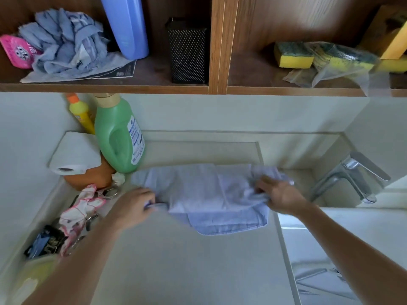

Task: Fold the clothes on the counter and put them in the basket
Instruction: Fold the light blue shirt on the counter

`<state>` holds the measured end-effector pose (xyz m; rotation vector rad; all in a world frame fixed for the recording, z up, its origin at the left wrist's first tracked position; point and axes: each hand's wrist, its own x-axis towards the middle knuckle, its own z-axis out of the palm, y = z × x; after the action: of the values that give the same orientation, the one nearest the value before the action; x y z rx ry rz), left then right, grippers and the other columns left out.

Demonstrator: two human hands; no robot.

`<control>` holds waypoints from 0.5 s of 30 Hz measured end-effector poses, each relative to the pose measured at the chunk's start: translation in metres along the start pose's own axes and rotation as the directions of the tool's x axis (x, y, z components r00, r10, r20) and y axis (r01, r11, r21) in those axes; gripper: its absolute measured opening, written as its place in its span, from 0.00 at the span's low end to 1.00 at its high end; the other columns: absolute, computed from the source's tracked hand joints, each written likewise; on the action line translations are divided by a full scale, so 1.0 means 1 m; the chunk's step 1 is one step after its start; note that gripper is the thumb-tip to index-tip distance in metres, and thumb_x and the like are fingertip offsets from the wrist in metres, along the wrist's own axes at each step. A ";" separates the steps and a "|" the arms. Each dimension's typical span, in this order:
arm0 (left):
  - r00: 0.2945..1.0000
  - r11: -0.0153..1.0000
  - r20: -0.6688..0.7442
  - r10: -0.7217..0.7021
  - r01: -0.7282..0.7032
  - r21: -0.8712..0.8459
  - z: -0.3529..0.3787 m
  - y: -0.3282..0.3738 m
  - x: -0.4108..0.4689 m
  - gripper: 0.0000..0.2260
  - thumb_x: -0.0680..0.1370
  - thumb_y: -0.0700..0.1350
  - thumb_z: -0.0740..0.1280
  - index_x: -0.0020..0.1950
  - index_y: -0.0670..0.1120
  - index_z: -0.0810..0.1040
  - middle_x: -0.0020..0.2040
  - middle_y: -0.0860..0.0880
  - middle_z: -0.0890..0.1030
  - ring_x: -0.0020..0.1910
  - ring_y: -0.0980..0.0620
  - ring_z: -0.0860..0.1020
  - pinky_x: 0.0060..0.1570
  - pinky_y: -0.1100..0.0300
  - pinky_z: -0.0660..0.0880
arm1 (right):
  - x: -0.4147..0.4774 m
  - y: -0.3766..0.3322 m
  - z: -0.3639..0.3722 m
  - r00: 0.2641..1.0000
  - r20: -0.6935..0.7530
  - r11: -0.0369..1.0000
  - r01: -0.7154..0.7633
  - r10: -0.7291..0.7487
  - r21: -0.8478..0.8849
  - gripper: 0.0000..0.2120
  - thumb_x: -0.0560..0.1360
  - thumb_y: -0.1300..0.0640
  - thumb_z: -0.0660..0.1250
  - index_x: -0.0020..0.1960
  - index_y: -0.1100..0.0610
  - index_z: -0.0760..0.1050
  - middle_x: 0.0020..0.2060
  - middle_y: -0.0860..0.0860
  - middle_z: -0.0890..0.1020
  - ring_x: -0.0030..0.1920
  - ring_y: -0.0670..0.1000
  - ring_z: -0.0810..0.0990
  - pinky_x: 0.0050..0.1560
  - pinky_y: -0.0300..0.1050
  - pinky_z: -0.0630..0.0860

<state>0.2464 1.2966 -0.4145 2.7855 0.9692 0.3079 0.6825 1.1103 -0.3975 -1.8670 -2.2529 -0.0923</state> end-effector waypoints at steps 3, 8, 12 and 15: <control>0.990 0.976 0.078 -0.114 0.126 -0.178 0.008 -0.003 -0.022 0.23 0.74 0.68 0.63 0.34 0.49 0.75 0.30 0.54 0.76 0.31 0.58 0.75 0.32 0.59 0.71 | -0.013 -0.018 0.002 0.801 0.586 0.972 -0.215 0.123 0.090 0.14 0.69 0.39 0.69 0.42 0.48 0.70 0.42 0.46 0.78 0.41 0.49 0.77 0.41 0.45 0.75; 0.923 0.934 -0.236 -0.302 0.237 -0.269 -0.006 0.026 0.021 0.13 0.79 0.59 0.65 0.54 0.51 0.77 0.46 0.54 0.82 0.44 0.54 0.81 0.43 0.57 0.76 | 0.025 -0.039 -0.011 0.925 0.118 0.818 -0.376 0.362 0.435 0.13 0.79 0.48 0.64 0.41 0.54 0.79 0.34 0.50 0.82 0.37 0.48 0.78 0.44 0.47 0.74; 0.966 0.973 -0.124 -0.225 0.217 -0.075 0.020 0.061 0.063 0.30 0.77 0.64 0.58 0.73 0.48 0.68 0.74 0.44 0.70 0.71 0.43 0.69 0.68 0.44 0.67 | 0.067 -0.070 0.033 0.956 -0.113 0.945 -0.240 0.269 0.222 0.18 0.78 0.46 0.57 0.59 0.52 0.79 0.55 0.52 0.82 0.55 0.57 0.81 0.56 0.55 0.76; 0.940 0.941 0.091 -0.328 0.317 0.119 0.049 0.058 0.051 0.37 0.76 0.72 0.41 0.79 0.54 0.61 0.79 0.46 0.63 0.76 0.42 0.62 0.73 0.40 0.59 | 0.060 -0.070 0.059 0.900 0.089 0.902 -0.431 0.427 0.035 0.29 0.79 0.38 0.48 0.72 0.51 0.70 0.71 0.55 0.72 0.72 0.58 0.69 0.73 0.64 0.57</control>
<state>0.3323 1.2791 -0.4407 2.6343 1.4233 0.0581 0.5963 1.1651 -0.4371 -2.3224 -1.8083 0.1139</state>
